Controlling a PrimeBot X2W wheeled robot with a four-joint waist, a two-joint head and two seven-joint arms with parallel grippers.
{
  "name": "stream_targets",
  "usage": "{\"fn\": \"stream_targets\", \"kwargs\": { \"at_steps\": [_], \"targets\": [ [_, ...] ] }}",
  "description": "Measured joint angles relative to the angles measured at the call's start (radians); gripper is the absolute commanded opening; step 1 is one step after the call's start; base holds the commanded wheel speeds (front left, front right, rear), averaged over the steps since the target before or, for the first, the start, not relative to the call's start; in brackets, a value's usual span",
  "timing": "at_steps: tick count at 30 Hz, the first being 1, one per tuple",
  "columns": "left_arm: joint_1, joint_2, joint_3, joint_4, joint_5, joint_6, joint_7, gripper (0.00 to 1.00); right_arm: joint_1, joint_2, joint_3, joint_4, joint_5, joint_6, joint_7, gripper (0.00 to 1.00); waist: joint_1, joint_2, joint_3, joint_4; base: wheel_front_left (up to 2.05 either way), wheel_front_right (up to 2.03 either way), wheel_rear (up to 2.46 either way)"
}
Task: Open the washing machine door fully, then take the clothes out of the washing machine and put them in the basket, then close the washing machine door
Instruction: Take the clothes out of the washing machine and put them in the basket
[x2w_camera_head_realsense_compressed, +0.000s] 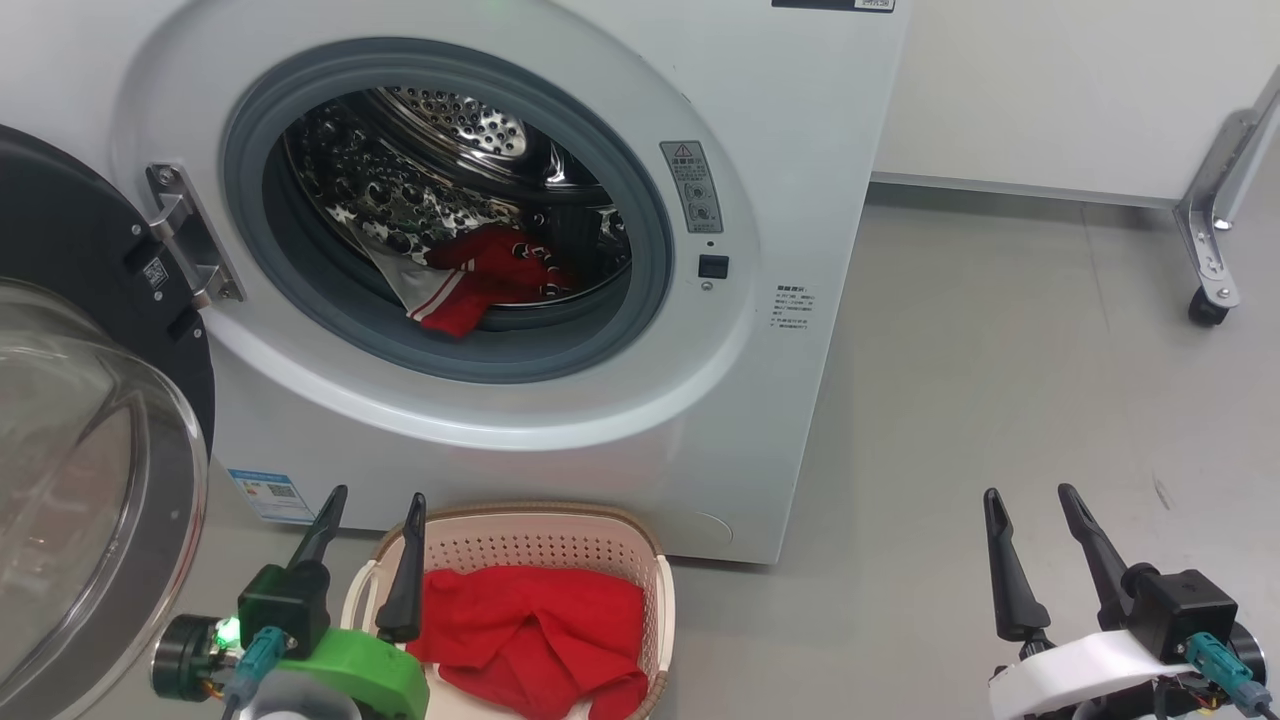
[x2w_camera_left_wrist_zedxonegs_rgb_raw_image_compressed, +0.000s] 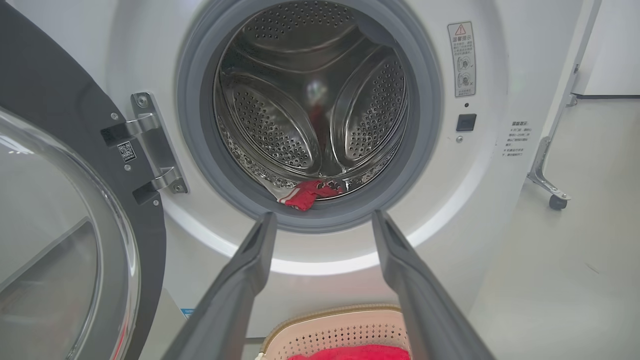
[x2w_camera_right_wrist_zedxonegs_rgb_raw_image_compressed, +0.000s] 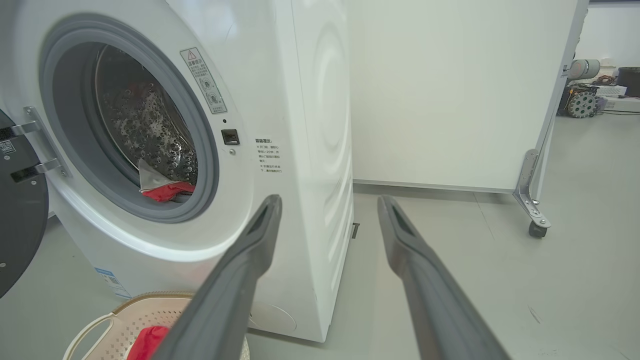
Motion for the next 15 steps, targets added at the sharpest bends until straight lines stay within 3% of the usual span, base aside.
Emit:
{"fn": "stream_targets", "kwargs": {
  "at_steps": [15],
  "targets": [
    [0.040,0.000,-0.001,-0.055,0.004,0.005,0.000,1.00,0.004,0.005,0.008,-0.010,0.000,-0.008,0.000,1.00,0.0000,0.0000,0.007,-0.014,0.00,0.00,0.00]
  ]
}}
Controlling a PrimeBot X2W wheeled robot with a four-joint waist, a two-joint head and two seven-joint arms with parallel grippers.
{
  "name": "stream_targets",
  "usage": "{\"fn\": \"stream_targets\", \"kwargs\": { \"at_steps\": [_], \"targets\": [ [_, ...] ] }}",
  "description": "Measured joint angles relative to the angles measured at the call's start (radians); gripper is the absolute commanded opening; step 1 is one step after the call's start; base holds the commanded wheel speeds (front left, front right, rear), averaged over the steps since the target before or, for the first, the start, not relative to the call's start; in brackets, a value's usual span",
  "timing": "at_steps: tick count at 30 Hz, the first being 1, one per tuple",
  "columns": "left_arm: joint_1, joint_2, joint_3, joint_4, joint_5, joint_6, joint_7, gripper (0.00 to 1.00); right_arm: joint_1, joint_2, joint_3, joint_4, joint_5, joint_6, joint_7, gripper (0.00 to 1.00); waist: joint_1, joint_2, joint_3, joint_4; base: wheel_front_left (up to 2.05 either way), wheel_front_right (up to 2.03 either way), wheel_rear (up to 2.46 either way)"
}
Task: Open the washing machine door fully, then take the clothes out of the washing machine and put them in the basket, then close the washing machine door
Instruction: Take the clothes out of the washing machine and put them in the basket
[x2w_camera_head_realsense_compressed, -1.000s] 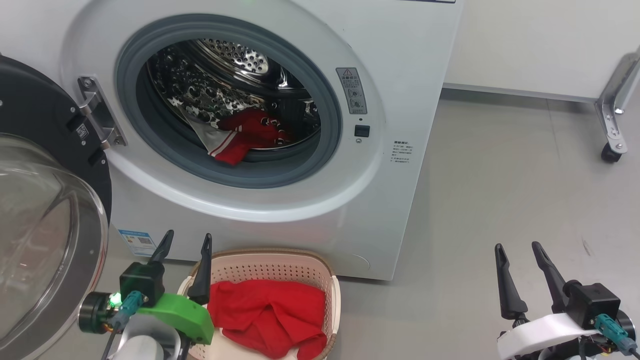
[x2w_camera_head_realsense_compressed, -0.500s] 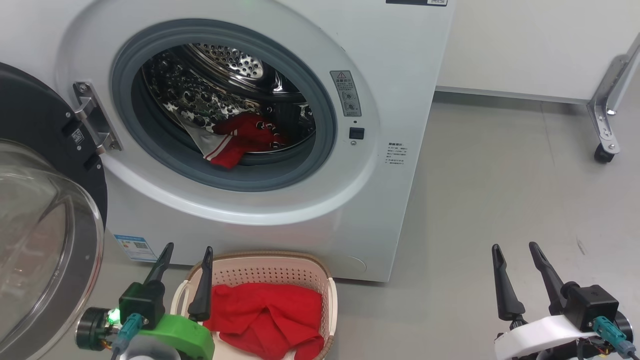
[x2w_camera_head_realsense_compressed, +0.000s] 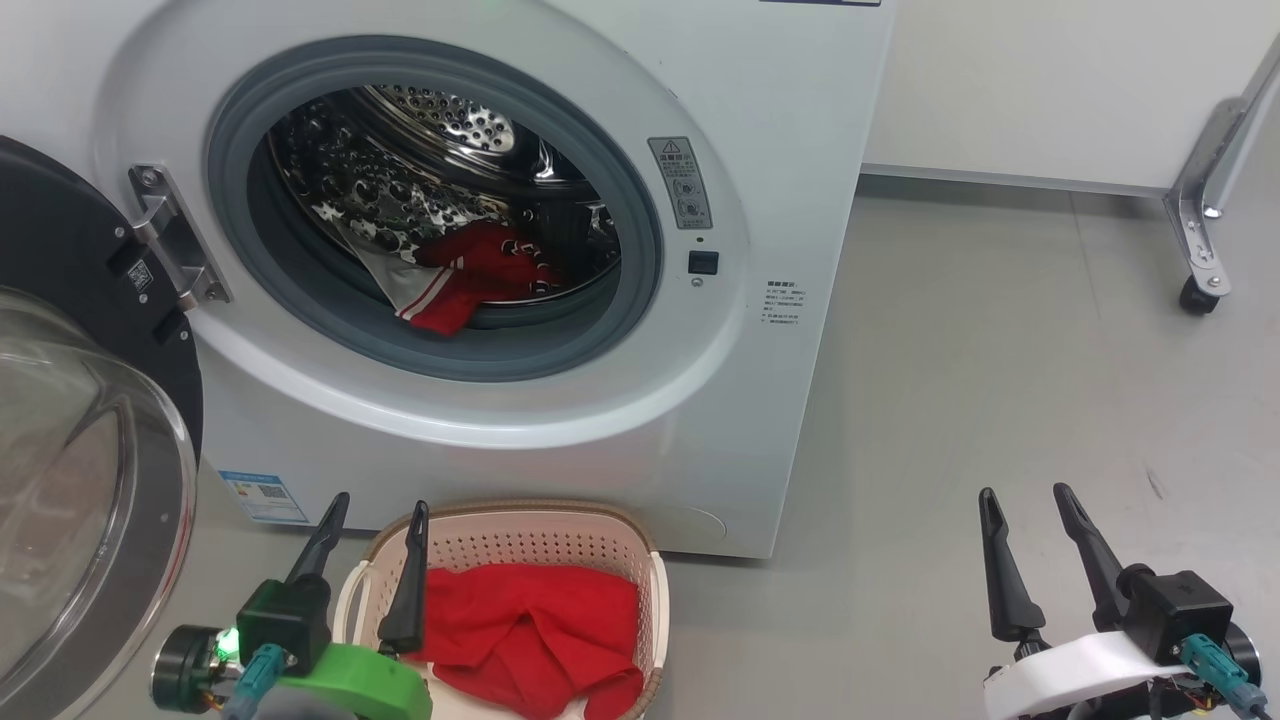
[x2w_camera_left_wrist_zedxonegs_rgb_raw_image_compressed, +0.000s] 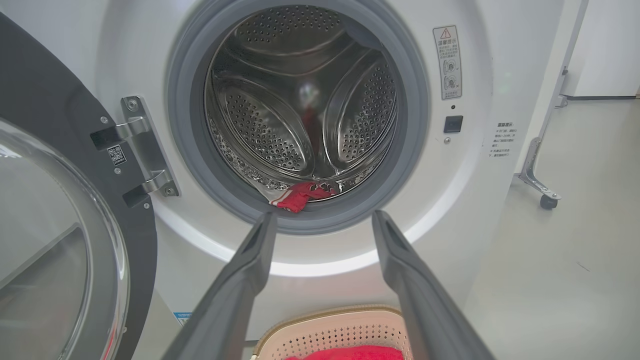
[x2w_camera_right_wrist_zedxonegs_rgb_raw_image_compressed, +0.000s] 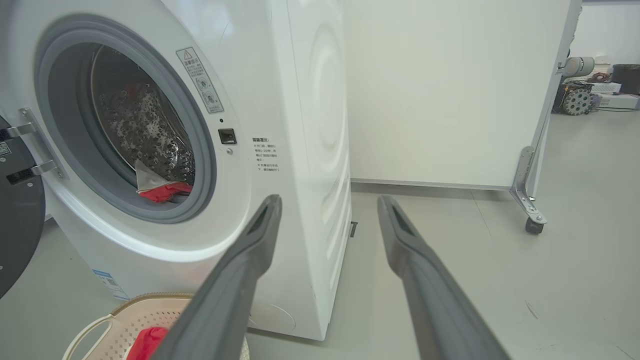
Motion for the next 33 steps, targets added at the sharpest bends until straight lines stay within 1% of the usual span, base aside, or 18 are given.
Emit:
{"fn": "stream_targets", "kwargs": {
  "at_steps": [33],
  "targets": [
    [0.033,0.000,-0.006,-0.051,0.000,0.001,0.000,1.00,0.000,0.003,0.008,-0.023,0.001,-0.001,0.000,1.00,0.0000,0.0000,0.033,-0.011,0.00,0.00,0.00]
  ]
}}
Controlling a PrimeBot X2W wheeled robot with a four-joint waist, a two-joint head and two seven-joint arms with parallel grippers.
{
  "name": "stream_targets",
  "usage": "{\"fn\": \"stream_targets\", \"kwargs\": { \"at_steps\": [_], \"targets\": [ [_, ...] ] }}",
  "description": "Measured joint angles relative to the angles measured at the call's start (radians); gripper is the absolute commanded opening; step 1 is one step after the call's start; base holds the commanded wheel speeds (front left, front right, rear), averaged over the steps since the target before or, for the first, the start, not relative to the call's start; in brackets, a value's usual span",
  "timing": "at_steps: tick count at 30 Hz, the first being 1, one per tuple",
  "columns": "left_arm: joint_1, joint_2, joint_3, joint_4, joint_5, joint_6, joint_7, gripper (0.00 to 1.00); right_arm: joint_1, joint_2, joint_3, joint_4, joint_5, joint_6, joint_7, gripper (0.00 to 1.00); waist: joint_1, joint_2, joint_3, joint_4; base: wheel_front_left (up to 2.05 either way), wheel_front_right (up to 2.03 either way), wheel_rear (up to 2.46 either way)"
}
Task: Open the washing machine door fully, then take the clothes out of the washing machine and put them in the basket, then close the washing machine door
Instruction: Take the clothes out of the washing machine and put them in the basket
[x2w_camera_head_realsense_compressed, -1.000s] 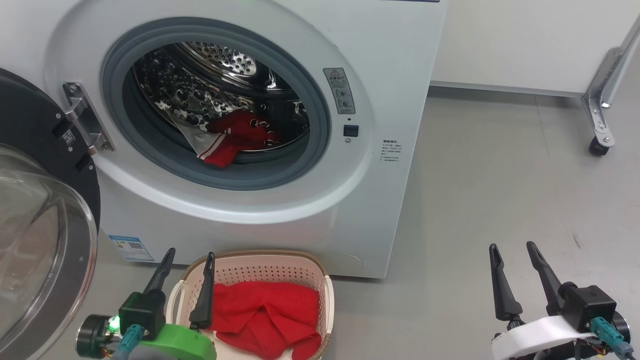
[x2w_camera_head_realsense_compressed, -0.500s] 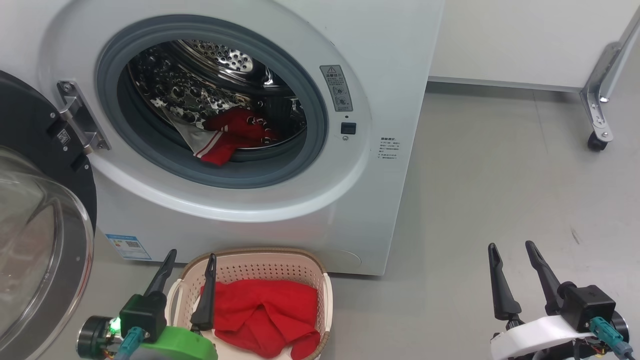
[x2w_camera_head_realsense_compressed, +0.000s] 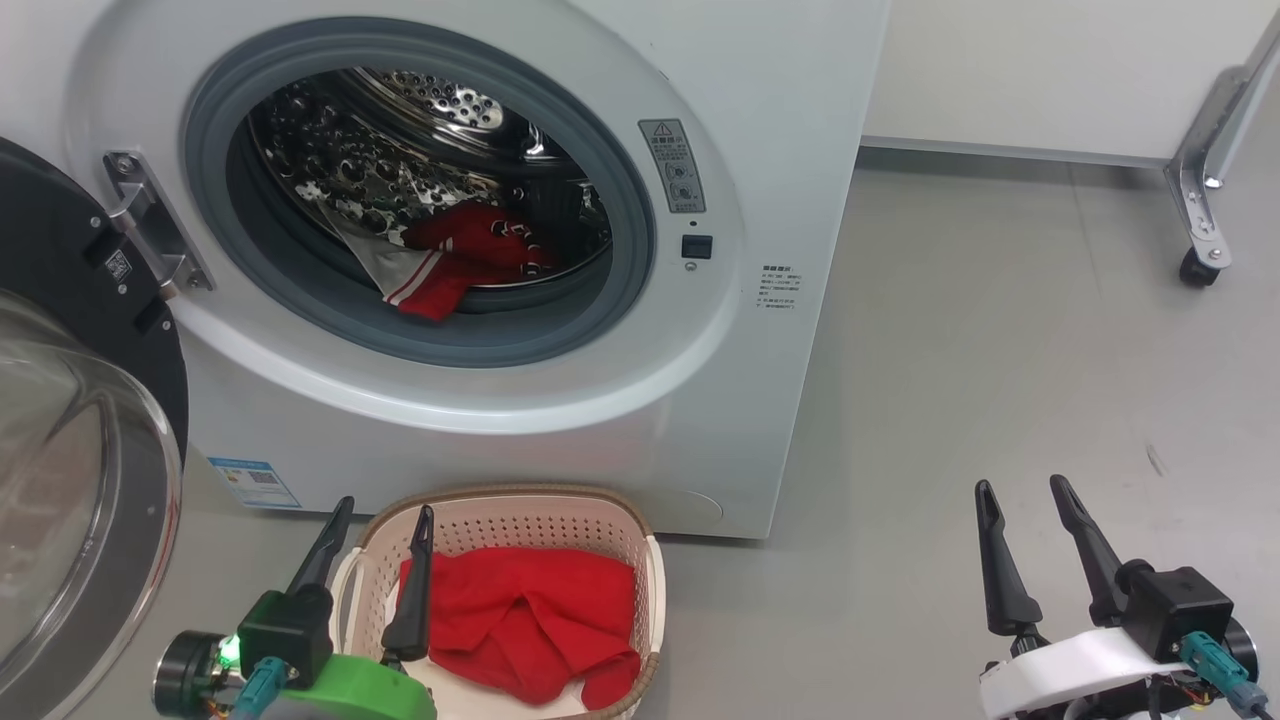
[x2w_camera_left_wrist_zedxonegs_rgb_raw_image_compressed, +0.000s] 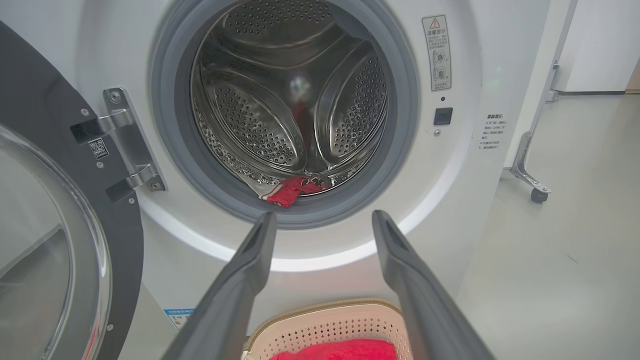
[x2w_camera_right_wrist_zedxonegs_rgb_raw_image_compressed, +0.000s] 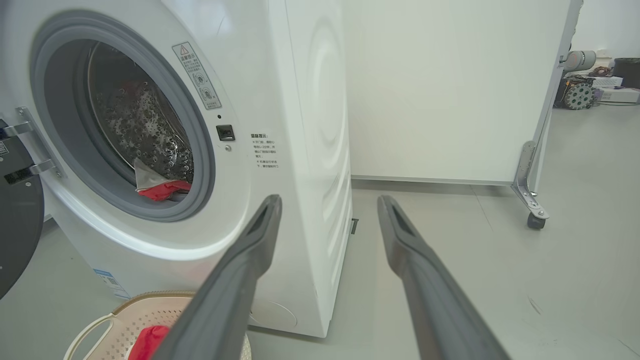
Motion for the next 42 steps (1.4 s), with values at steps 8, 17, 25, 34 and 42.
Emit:
{"fn": "stream_targets", "kwargs": {
  "at_steps": [8,17,25,34,42],
  "targets": [
    [0.000,0.000,-0.007,-0.006,0.000,0.009,0.000,1.00,0.000,-0.012,0.007,-0.018,-0.003,0.000,0.000,1.00,0.0000,0.0000,0.052,-0.007,0.00,0.00,0.00],
    [-0.042,0.004,-0.008,0.021,0.022,0.034,0.026,1.00,-0.026,-0.022,0.021,-0.072,-0.009,0.004,0.000,1.00,0.0000,0.0000,0.151,-0.027,0.00,0.00,0.00],
    [-0.207,0.041,0.023,0.038,0.048,0.059,0.104,1.00,-0.080,-0.031,0.040,-0.106,-0.011,0.014,0.001,1.00,0.0000,0.0000,0.256,-0.062,0.00,0.00,0.00],
    [-0.405,0.082,0.060,0.100,0.048,0.070,0.225,1.00,-0.148,-0.032,0.049,-0.120,-0.010,0.024,0.001,1.00,0.0001,0.0000,0.371,-0.123,0.00,0.00,0.00],
    [-0.586,0.143,0.082,0.186,0.079,0.084,0.349,1.00,-0.183,-0.031,0.055,-0.117,-0.001,0.028,0.001,1.00,0.0003,0.0000,0.459,-0.183,0.00,0.00,0.00]
  ]
}}
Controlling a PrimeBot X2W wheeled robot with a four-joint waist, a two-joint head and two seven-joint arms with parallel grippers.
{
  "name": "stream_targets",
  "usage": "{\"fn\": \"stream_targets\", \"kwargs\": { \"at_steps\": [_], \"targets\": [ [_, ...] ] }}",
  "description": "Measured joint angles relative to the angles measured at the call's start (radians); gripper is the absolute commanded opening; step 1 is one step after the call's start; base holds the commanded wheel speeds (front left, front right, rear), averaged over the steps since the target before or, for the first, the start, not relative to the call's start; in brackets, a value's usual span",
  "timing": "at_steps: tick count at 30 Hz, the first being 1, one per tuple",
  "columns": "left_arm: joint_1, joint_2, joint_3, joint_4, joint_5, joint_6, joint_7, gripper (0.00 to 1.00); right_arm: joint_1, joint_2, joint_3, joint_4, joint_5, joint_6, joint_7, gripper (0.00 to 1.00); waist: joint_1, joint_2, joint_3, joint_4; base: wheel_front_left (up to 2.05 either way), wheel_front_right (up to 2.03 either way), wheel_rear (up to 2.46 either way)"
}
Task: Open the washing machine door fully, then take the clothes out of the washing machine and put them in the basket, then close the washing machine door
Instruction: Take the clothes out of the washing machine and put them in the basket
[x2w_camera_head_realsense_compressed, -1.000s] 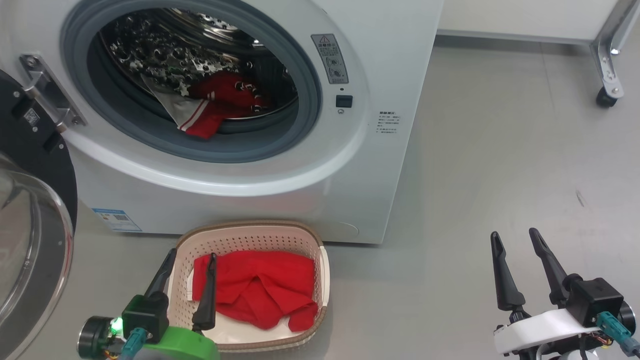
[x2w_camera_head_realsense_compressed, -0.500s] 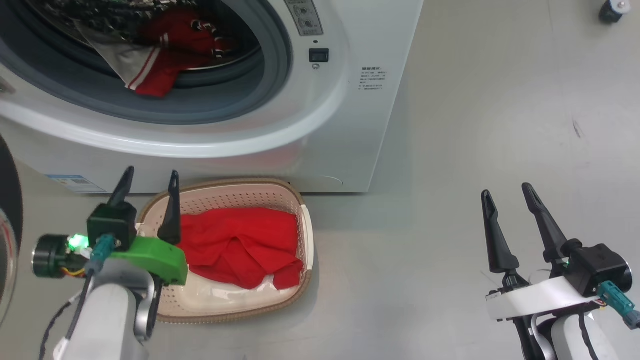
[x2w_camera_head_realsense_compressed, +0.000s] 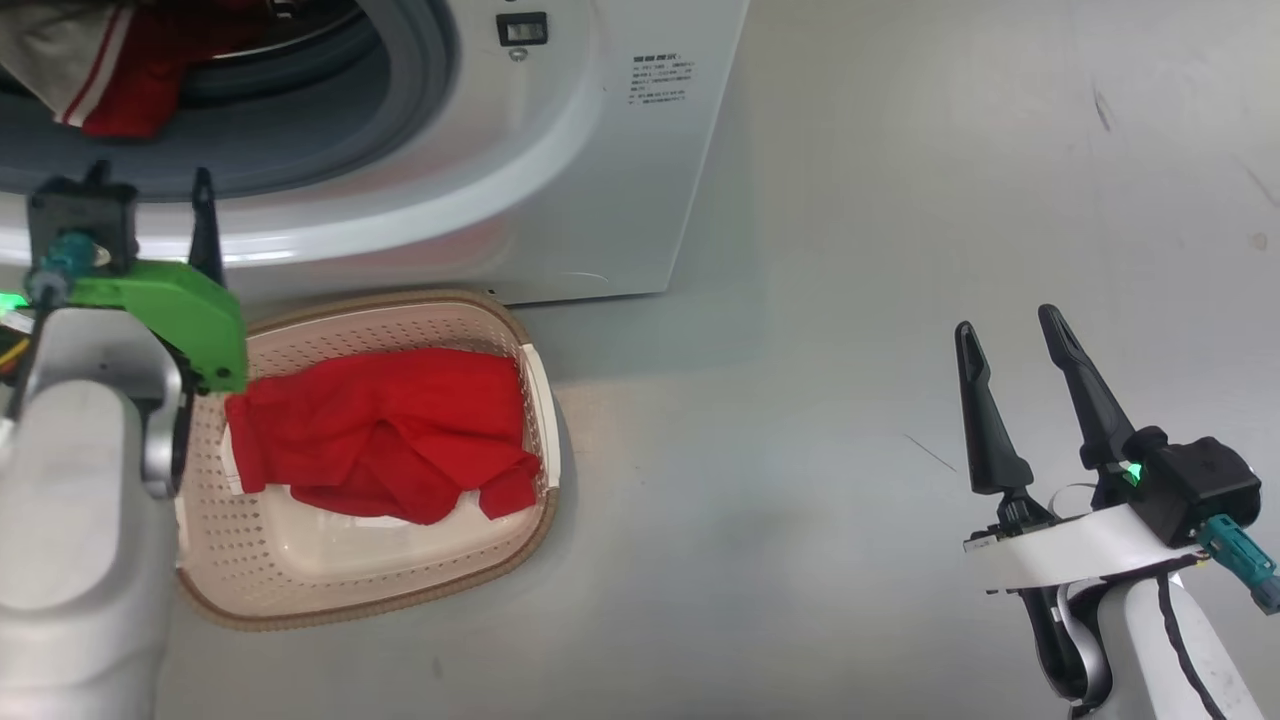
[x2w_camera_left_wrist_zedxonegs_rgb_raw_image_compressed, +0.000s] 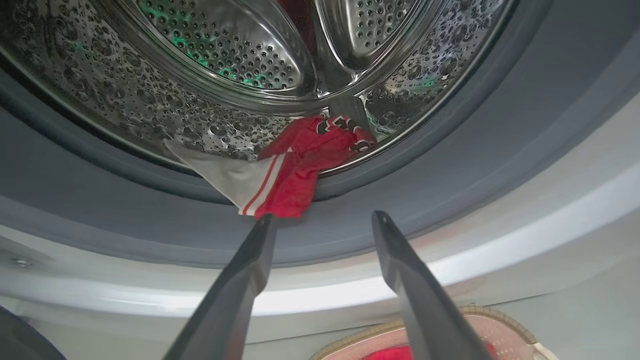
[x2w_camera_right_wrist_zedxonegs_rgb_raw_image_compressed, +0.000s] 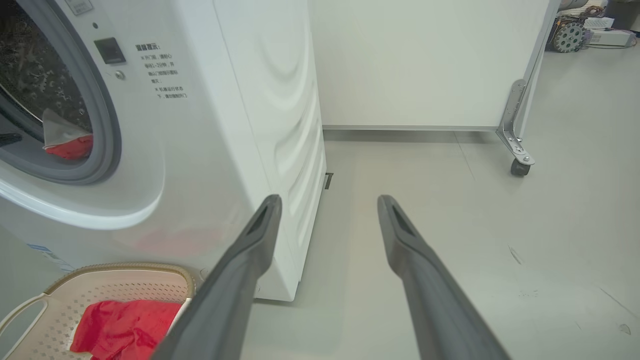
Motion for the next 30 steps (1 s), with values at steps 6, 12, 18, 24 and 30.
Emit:
{"fn": "stream_targets", "kwargs": {
  "at_steps": [6,12,18,24,30],
  "targets": [
    [-0.097,0.062,0.016,0.053,0.040,0.012,0.068,1.00,-0.029,0.003,0.012,0.002,0.004,0.001,0.000,1.00,0.0000,0.0000,0.047,-0.036,0.00,0.00,0.00],
    [-0.200,0.123,0.028,0.113,0.063,0.020,0.130,1.00,-0.060,0.009,0.017,0.013,0.013,0.008,-0.001,1.00,0.0000,0.0000,0.105,-0.080,0.00,0.00,0.00],
    [-0.262,0.134,0.024,0.146,0.072,0.020,0.148,1.00,-0.079,0.011,0.014,0.021,0.019,0.008,-0.001,1.00,0.0000,0.0000,0.138,-0.103,0.00,0.00,0.00],
    [-0.309,0.145,0.019,0.205,0.090,0.020,0.173,1.00,-0.092,0.012,0.012,0.032,0.019,0.009,-0.001,1.00,-0.0001,0.0000,0.160,-0.117,0.00,0.00,0.00],
    [-0.356,0.159,0.021,0.244,0.096,0.020,0.184,1.00,-0.107,0.014,0.014,0.040,0.020,0.009,-0.002,1.00,-0.0001,0.0000,0.172,-0.123,0.00,0.00,0.00]
  ]
}}
